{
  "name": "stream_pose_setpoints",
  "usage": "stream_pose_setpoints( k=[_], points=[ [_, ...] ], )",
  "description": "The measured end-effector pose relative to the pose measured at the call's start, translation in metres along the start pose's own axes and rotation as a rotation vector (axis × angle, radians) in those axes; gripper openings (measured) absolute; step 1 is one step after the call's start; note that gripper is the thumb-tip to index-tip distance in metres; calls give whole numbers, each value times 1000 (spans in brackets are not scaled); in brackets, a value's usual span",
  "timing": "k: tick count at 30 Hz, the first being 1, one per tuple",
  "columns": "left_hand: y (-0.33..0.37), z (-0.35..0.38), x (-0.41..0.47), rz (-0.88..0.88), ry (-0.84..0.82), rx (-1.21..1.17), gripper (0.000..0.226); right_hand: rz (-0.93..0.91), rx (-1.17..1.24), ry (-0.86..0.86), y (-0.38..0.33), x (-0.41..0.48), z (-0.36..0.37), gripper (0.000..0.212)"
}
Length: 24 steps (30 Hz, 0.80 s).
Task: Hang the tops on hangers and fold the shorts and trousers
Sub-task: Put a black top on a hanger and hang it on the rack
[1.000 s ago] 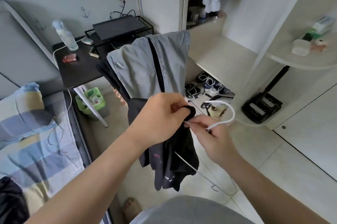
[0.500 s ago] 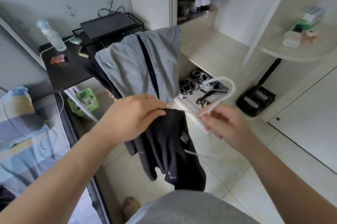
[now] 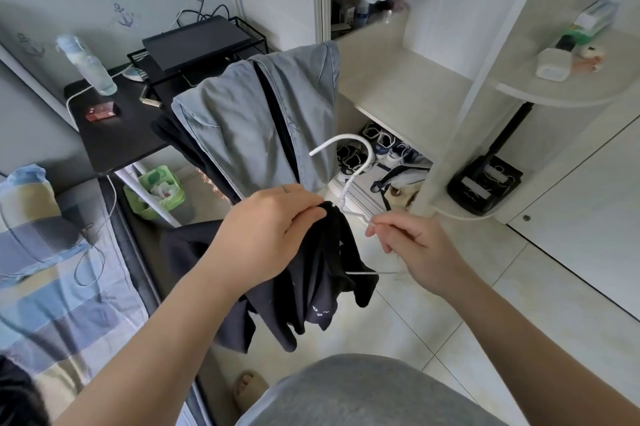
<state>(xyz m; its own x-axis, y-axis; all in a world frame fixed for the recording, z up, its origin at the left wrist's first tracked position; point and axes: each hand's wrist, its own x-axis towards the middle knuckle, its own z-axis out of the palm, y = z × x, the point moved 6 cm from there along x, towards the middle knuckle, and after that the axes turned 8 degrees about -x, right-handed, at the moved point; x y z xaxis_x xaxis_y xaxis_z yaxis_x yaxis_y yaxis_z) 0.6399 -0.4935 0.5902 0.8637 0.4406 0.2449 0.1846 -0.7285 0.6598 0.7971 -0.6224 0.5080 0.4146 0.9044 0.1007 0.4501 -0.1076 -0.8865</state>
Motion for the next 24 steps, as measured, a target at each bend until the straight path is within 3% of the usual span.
stream_pose_setpoints(
  k=[4,9,11,13,17,20,24],
  points=[
    [-10,5,1,-55,11,-51,19,3,-21,66,-1,2,-4,22],
    [-20,1,-5,-154,218,-92,16,-173,-340,402,-12,-5,-10,23],
    [-25,-1,-9,-203,284,-127,17,-187,-248,320,-10,-5,1,23],
    [-26,-2,-12,-233,321,-154,17,-97,-152,133,-2,0,21,28],
    [-24,-1,-17,-274,398,-253,18,12,-198,-72,9,13,54,44],
    [-22,1,-20,-288,419,-308,18,37,-179,-96,6,22,63,32],
    [-27,3,-24,-330,439,-325,18,27,-154,5,3,22,61,12]
  ],
)
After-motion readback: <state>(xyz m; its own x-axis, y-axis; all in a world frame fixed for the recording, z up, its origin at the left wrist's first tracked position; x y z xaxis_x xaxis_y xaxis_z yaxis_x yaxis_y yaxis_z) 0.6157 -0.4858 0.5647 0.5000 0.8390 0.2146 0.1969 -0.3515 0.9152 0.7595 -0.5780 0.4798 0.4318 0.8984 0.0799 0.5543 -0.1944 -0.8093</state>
